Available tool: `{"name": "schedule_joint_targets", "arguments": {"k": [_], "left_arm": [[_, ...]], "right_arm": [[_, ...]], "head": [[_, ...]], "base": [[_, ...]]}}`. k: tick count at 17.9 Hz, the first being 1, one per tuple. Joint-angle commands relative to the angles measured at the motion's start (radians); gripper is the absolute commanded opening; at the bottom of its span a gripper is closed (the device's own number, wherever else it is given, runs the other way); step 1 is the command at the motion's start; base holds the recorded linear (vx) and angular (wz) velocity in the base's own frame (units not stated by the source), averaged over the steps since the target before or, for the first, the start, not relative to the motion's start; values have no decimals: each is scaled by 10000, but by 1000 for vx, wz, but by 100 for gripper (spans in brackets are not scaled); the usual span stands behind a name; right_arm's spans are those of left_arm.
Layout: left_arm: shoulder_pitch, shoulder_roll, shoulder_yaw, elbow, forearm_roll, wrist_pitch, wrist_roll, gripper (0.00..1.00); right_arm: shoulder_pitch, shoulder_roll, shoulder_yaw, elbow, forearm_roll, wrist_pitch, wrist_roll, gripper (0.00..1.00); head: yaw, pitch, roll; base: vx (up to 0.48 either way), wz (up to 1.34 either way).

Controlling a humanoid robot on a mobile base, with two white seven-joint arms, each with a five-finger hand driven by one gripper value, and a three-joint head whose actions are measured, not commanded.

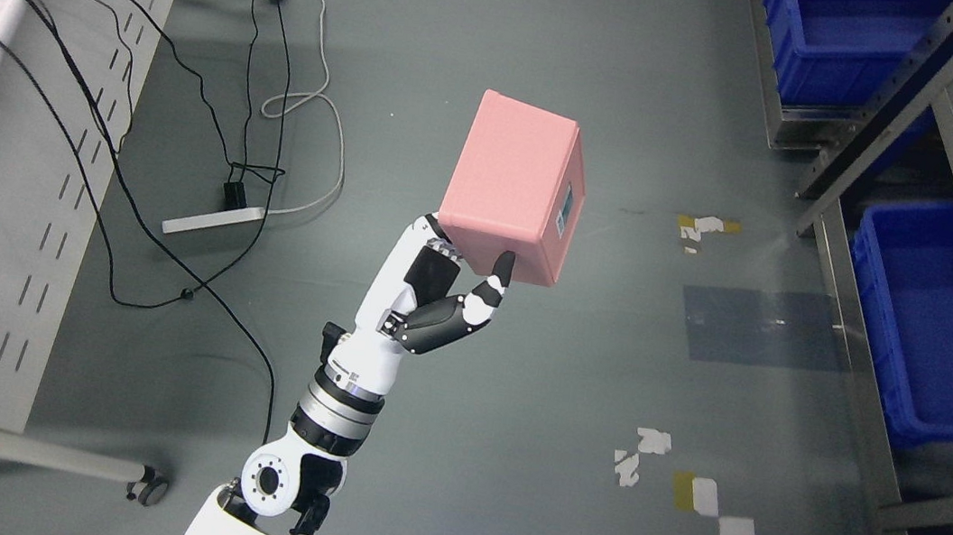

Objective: Place storage box into left shelf container
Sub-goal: 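Carry the pink box in the left hand toward the blue-bin shelf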

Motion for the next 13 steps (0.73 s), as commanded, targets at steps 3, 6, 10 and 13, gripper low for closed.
{"name": "schedule_joint_targets", "arguments": {"k": [3, 6, 10, 13], "left_arm": [[134, 175, -103, -50, 0, -53, -30, 3], [226, 175, -118, -35, 0, -99, -46, 3], [364, 175, -241, -35, 0, -130, -368, 3], [365, 175, -256, -35, -15, -130, -413, 3]], "right_arm": [[-45, -175, 0, -174, -215, -8, 44, 100], [-45, -175, 0, -174, -215, -8, 44, 100], [-45, -175, 0, -174, -215, -8, 29, 100], [-45, -175, 0, -174, -215, -8, 44, 100]], "head": [[0, 0, 0], [0, 0, 0], [0, 0, 0], [0, 0, 0]], "base": [[539, 58], [495, 15], [548, 4], [539, -261]]}}
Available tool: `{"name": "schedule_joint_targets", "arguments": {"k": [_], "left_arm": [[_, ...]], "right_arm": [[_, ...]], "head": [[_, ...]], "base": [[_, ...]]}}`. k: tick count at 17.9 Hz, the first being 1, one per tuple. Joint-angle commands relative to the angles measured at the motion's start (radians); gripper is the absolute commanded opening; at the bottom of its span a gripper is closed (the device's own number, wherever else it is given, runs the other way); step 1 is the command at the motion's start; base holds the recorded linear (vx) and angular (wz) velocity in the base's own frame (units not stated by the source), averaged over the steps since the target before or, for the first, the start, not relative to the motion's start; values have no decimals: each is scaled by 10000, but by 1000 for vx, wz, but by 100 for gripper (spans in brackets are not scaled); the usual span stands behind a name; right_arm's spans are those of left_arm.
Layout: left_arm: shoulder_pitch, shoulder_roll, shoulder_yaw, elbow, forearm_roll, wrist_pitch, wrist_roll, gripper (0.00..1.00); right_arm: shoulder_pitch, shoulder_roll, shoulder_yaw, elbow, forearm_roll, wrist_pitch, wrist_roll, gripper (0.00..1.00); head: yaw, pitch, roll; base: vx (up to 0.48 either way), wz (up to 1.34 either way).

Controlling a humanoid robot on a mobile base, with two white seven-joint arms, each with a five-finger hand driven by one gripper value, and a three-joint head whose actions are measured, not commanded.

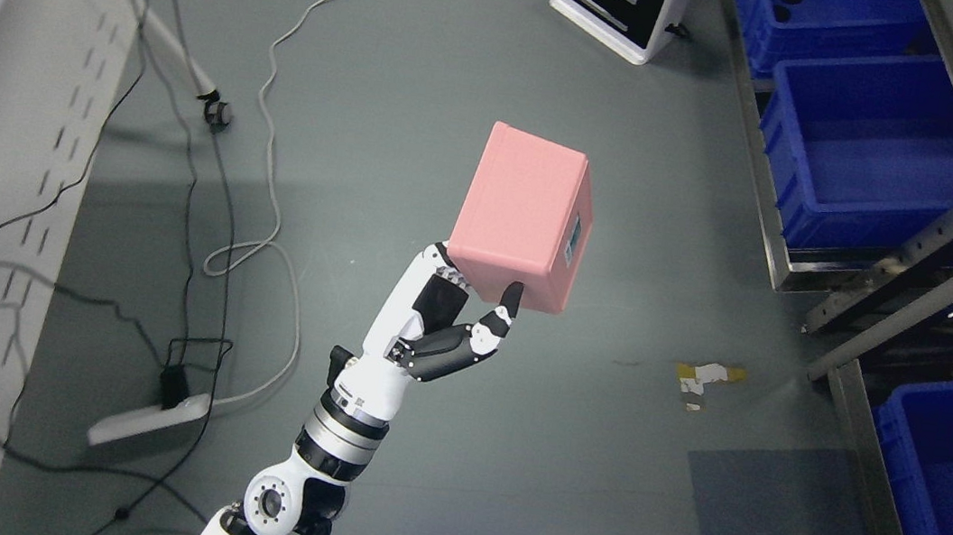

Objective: Place storage box into left shelf container
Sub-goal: 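Carry the pink box in the left hand toward the blue-bin shelf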

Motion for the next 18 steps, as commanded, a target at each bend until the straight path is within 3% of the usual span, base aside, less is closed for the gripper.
{"name": "schedule_joint_targets", "arguments": {"k": [1, 13, 18], "left_arm": [[-135, 175, -116, -7, -16, -5, -77, 3], [448, 175, -515, 177, -93, 117, -491, 3], [418, 175, 494, 376, -139, 804, -476, 3]], "right_arm": [[-42, -175, 0, -174, -215, 5, 7, 100], [-42, -175, 0, -174, -215, 5, 7, 100], [-42, -175, 0, -174, -215, 5, -8, 100]], "head": [[0, 0, 0], [0, 0, 0], [0, 0, 0]], "base": [[426, -699], [293, -1060], [178, -846]]}}
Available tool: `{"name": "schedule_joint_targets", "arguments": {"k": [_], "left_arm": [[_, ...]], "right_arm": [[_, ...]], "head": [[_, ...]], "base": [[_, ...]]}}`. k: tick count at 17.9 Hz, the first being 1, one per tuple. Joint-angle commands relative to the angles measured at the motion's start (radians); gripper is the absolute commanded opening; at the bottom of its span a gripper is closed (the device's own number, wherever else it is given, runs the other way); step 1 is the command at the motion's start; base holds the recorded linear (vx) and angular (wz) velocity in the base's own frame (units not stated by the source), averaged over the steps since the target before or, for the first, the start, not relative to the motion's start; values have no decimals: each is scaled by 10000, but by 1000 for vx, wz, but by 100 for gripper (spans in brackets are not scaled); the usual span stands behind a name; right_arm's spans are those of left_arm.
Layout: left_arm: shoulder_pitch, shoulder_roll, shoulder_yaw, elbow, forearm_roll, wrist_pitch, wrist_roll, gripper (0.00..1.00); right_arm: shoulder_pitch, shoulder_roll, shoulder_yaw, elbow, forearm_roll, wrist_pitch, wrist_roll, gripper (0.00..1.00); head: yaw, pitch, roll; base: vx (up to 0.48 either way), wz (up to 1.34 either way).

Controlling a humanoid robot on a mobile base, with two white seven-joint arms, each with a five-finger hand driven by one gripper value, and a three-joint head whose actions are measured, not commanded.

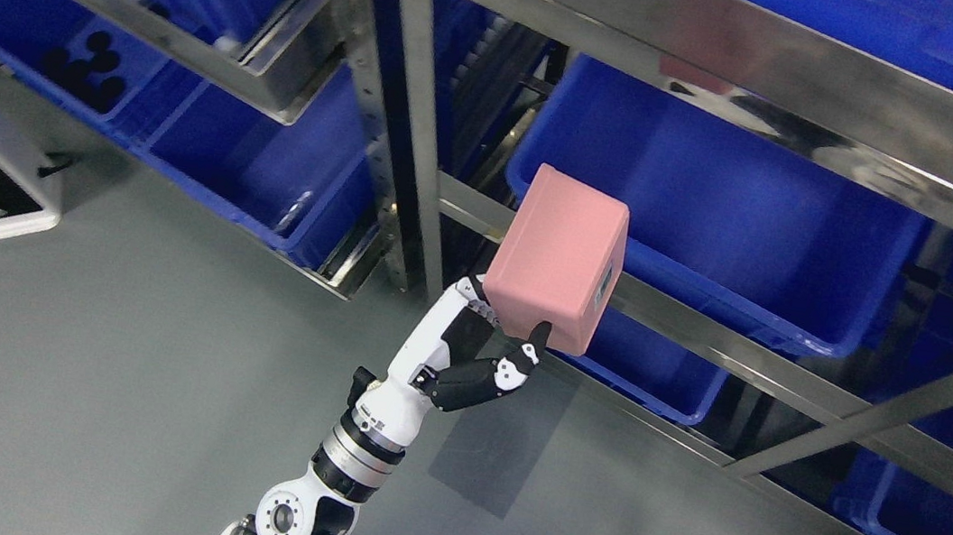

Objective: Place storage box into left shelf container
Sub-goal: 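Lower the pink box into the blue bin on the shelf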

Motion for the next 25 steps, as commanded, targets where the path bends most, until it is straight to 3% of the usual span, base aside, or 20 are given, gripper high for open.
{"name": "schedule_joint_targets", "arguments": {"k": [1, 6, 12, 19, 23, 25], "left_arm": [[127, 175, 1128, 235, -85, 818, 31, 3], [-1465, 198, 2541, 847, -1172, 2350, -15, 3], [-3951, 369, 2635, 2794, -3562, 3443, -827, 4], [-5670, 200, 1963, 5708, -7046, 3246, -1319, 4], [-6254, 175, 1592, 7120, -9085, 2311, -1075, 5], [-6408, 175, 1074, 7337, -9396, 2201, -967, 7]], "right_arm": [[-50, -175, 0, -175, -215, 5, -23, 100], [-50, -175, 0, -175, -215, 5, -8, 100], [-50, -175, 0, -175, -215, 5, -8, 100], [-50, -175, 0, -175, -215, 5, -8, 100], [-50, -175, 0, -175, -215, 5, -23, 100], [-50, -175, 0, -175, -215, 5, -23, 100]], "head": [[0, 0, 0], [0, 0, 0], [0, -1, 0], [0, -1, 0], [0, -2, 0], [0, -2, 0]], "base": [[148, -778], [105, -512], [57, -227], [-2, 11], [-3, 7], [0, 0]]}}
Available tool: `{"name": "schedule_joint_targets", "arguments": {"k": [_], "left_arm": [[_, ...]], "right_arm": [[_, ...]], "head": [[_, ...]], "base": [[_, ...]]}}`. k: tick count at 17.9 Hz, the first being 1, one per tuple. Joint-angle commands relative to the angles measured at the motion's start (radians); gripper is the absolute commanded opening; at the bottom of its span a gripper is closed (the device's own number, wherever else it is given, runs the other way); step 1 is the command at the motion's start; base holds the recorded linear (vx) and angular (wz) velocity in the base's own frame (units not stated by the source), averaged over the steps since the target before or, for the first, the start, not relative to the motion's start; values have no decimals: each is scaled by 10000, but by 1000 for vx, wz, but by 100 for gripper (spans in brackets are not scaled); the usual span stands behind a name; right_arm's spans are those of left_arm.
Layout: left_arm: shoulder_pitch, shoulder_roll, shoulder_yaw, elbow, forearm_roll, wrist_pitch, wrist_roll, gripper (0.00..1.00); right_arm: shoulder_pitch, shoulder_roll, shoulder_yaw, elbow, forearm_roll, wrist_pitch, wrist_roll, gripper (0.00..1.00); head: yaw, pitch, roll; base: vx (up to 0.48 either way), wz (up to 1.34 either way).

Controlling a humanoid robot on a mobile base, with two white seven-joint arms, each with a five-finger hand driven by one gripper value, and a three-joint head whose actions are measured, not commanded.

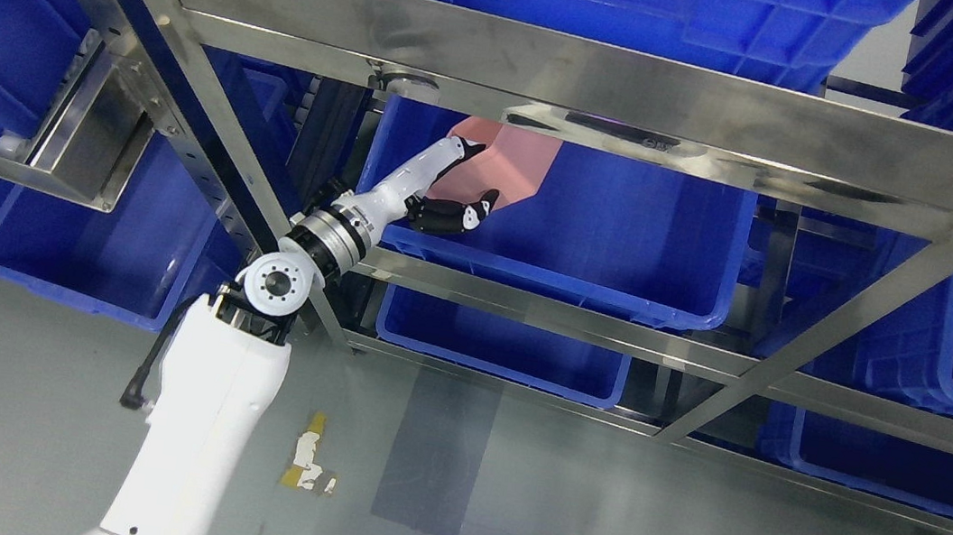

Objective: Place storage box into left shelf container
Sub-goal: 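Lower the pink box into the blue bin on the shelf, then open the left hand to release the pink box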

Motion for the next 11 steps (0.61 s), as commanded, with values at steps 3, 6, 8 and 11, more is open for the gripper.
{"name": "schedule_joint_targets", "arguments": {"k": [3, 6, 8, 11], "left_arm": [[-978, 117, -1066, 2952, -2034, -288, 483, 13], [-1024, 117, -990, 2952, -2034, -242, 575, 36], [-1177, 117, -928, 2937, -2019, -227, 668, 54], [-1315, 117, -547, 2297, -1653, -257, 790, 82]], "right_arm": [[-46, -175, 0, -175, -215, 9, 14, 100], [-46, -175, 0, -175, -215, 9, -2, 100], [-46, -175, 0, -175, -215, 9, 13, 100], [-46, -175, 0, -175, -215, 9, -2, 100]], "head": [[0, 0, 0], [0, 0, 0], [0, 0, 0], [0, 0, 0]], "base": [[0, 0], [0, 0], [0, 0], [0, 0]]}}
